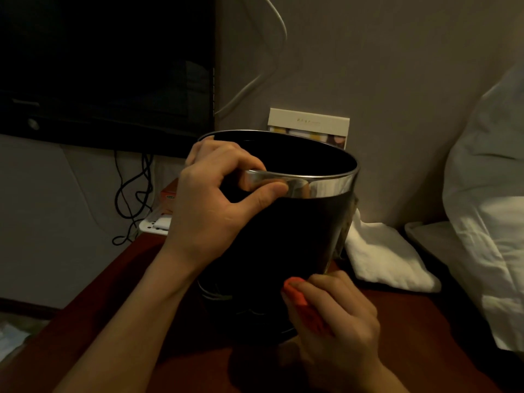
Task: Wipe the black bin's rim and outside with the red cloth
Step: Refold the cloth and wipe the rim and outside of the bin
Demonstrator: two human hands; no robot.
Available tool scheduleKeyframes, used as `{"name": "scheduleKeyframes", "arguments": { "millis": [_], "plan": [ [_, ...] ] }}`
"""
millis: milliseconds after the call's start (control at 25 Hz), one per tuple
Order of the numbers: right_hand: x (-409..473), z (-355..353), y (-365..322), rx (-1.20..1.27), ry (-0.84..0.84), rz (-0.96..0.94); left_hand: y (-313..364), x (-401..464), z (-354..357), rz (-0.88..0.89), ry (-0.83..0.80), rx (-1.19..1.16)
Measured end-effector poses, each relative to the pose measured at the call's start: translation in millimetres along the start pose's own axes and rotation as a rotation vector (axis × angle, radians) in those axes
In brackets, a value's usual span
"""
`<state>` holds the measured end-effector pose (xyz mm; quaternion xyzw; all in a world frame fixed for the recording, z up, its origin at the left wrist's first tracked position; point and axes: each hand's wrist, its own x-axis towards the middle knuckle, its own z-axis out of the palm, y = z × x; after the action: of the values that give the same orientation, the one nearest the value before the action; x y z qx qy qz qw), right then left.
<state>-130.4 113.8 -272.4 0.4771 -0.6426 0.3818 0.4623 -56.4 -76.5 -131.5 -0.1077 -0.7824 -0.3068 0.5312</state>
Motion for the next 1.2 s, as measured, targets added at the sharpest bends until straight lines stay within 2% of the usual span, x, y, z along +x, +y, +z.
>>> {"name": "scheduleKeyframes", "arguments": {
  "millis": [240, 360, 440, 600, 640, 760, 840, 960, 1080, 1200],
  "plan": [
    [-18.0, 14.8, -11.3, -0.074, -0.172, -0.158, -3.2, -0.3, -0.9, 0.022, -0.009, -0.001],
    [1.1, 5.7, -5.4, -0.059, -0.044, -0.102, -2.8, 0.3, -1.0, 0.012, -0.005, 0.0],
    [3.8, 3.7, -7.8, -0.065, -0.022, -0.065, -1.8, 0.0, 0.6, 0.005, 0.006, 0.002],
    [-24.2, 28.4, -30.8, -0.132, -0.241, -0.146, -1.5, -0.5, 2.4, 0.007, 0.007, -0.009],
    [-22.9, 28.5, -30.2, -0.122, -0.242, -0.147, -1.3, -0.2, 2.4, 0.011, 0.005, -0.009],
    [2.1, 9.6, -16.1, -0.081, -0.059, -0.063, -1.6, 0.8, 1.1, 0.009, 0.013, -0.009],
    [23.8, -8.8, -9.3, -0.071, 0.045, 0.066, -1.1, 1.1, 1.2, 0.0, 0.011, -0.013],
    [40.8, -18.4, -8.2, -0.103, 0.114, 0.158, -1.8, -0.1, 1.6, -0.004, 0.008, -0.015],
    [25.9, -2.0, -15.7, -0.105, 0.025, 0.011, -1.8, 0.0, 2.4, -0.002, 0.013, -0.013],
    [-10.0, 30.3, -33.5, -0.18, -0.173, -0.2, -0.7, 0.1, 2.5, 0.005, 0.009, -0.009]
  ]
}}
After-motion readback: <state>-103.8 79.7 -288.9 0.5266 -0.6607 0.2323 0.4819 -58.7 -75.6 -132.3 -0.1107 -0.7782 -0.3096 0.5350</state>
